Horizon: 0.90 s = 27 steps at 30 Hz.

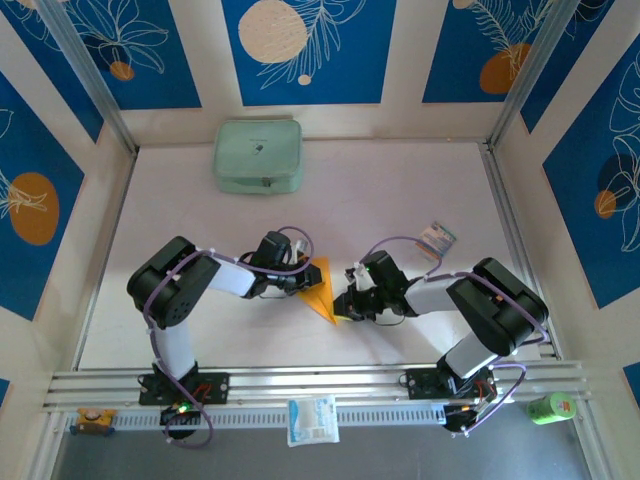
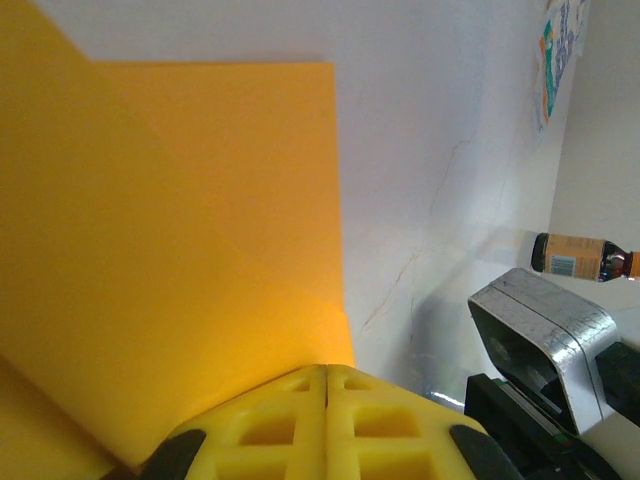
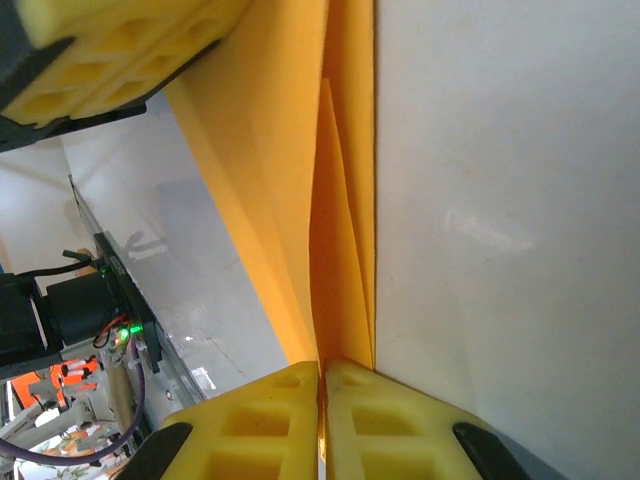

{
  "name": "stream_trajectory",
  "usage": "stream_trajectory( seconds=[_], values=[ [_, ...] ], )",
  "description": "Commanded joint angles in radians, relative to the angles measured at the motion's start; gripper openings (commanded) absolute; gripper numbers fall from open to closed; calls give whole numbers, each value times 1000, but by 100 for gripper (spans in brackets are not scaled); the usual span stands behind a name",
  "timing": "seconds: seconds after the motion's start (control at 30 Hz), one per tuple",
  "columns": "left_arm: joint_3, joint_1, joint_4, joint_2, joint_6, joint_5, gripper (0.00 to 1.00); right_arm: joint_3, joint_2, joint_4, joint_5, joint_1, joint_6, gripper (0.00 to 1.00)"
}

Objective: Fold a paper plane with a square sheet of paper (pick it up from the middle)
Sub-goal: Fourth fold the wing at the center of the table.

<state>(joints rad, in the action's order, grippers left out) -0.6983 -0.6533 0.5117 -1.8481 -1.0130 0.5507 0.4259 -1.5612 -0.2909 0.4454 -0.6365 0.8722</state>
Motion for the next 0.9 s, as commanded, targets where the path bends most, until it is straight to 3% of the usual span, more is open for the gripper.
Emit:
stream_trajectory(
  seconds=[0.0,0.1,0.37,0.87],
  values=[
    [20,-6,-35,-29,7,-7,5,-15,-9,79,36,-14,-13,9],
    [20,-6,-35,-30,7,-7,5,-16,-16,88,29,-20,-13,8],
    [20,-6,-36,-26,8,-8,5,10,17,173,-10,-31,-40,16],
    [18,-5,-38,-28,8,-5,5,50,50,290,-122,-62,-84,15]
  ],
)
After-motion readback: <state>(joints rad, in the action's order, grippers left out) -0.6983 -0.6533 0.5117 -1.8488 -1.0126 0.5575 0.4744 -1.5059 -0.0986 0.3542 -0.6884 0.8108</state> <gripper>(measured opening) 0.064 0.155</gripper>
